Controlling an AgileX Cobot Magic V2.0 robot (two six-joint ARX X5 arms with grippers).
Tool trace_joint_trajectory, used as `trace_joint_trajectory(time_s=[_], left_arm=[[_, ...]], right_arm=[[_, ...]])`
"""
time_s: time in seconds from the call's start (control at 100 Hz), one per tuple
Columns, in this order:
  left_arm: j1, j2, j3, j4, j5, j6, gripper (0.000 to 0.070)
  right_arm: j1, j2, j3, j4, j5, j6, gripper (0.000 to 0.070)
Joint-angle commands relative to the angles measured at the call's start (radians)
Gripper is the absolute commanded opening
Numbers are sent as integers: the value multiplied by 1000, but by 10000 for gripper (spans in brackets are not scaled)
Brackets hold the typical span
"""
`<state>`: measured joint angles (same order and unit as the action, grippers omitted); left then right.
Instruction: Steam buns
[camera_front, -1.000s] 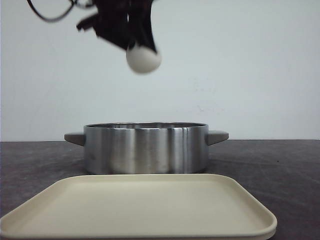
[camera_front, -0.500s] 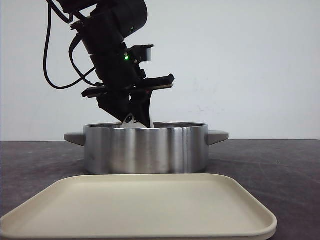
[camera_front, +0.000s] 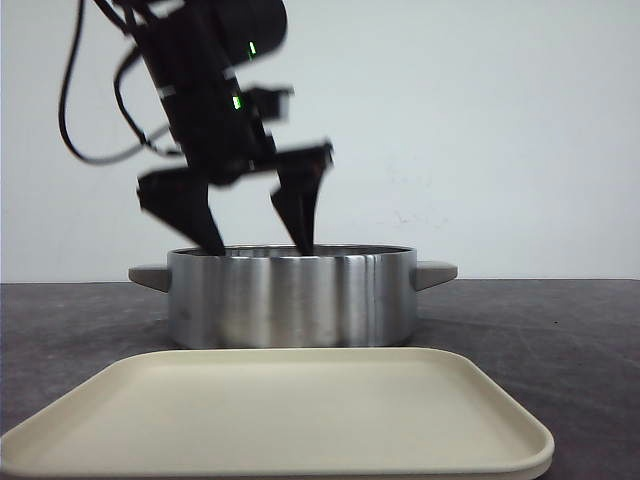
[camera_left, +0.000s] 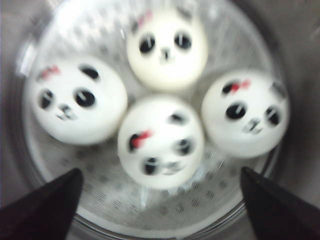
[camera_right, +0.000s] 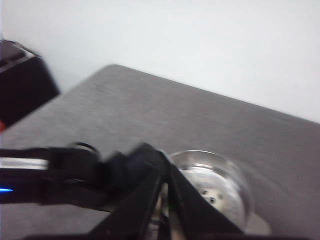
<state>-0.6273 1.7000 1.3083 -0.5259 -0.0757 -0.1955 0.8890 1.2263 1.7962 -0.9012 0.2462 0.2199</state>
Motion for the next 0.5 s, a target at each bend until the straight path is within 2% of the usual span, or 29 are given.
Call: trace_joint_trajectory(time_s=[0.0,0.13,0.22,0.35,0.49], left_arm=[[8,-92,39,31,-8,-36,413],[40,-259,39,49,-8,-33,232],[66,-375,38,36,-7,-18,0],[96,-523,29,-10,-6,26,6],[130,-660,-6,-68,-7,29,6]], right_arm=[[6,15,2,7,28,-42,15],[2,11,-56,32,63,-47,15],[3,-15,-148,124,80,-50,15],[14,-80,-364,387,79,-59,15],[33,-129,-601,694,104,-97,15]])
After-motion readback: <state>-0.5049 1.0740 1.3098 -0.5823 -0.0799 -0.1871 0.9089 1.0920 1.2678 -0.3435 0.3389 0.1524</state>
